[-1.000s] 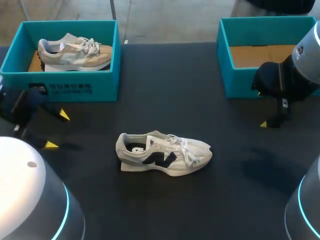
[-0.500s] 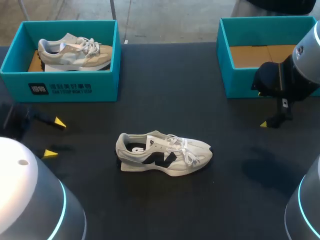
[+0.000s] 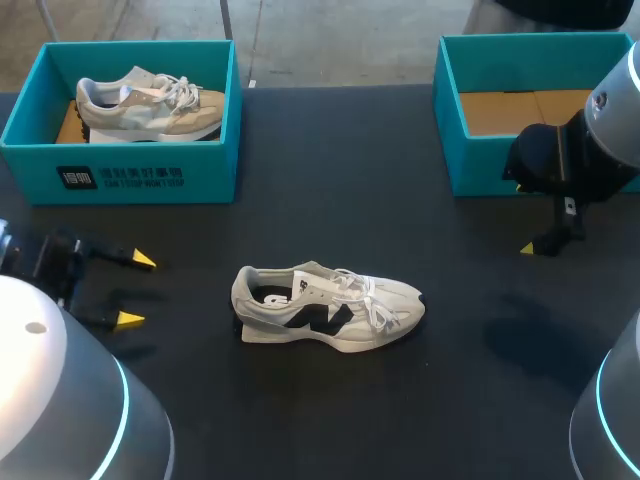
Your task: Take the shoe out of the shoebox, open the shoe tongue, remove and reinsert the insole, then place the shoe into the shoebox
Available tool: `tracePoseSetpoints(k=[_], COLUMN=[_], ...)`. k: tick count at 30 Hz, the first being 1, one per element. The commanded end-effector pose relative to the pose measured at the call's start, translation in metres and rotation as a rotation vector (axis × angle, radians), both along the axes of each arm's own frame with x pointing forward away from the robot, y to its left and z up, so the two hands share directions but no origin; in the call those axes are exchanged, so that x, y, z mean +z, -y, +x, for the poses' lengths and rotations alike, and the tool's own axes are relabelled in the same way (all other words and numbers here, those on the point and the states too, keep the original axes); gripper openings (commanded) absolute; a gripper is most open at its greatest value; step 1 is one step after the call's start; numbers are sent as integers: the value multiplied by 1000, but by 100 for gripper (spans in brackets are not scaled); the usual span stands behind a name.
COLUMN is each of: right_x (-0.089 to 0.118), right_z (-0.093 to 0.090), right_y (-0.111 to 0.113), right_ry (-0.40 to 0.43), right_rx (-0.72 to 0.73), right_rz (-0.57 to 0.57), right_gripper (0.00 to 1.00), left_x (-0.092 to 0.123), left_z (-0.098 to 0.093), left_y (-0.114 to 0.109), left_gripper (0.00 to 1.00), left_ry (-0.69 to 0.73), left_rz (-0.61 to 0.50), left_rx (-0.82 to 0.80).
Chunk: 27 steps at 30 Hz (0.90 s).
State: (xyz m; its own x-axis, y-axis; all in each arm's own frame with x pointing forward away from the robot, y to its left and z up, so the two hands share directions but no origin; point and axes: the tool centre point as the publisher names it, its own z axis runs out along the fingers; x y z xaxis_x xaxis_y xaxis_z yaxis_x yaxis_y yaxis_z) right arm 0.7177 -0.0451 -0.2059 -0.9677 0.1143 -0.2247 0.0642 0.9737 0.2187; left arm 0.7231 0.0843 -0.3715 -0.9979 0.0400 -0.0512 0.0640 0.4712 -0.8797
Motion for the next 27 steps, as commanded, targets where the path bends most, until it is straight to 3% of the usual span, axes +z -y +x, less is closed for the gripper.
tracePoseSetpoints(k=[1, 17, 27], right_x=[-1, -1, -1], right_z=[0, 0, 0], right_y=[0, 0, 0], right_ry=[1, 1, 1], right_rx=[-1, -1, -1], right_rz=[-2, -2, -2], right_gripper=[100, 100, 100], left_x=[-9, -22, -22], left_z=[6, 1, 0], left_y=[17, 66, 68], left_gripper=[100, 100, 100], left_ry=[-2, -9, -10], left_rz=[-9, -56, -54], left_rx=[-9, 4, 4])
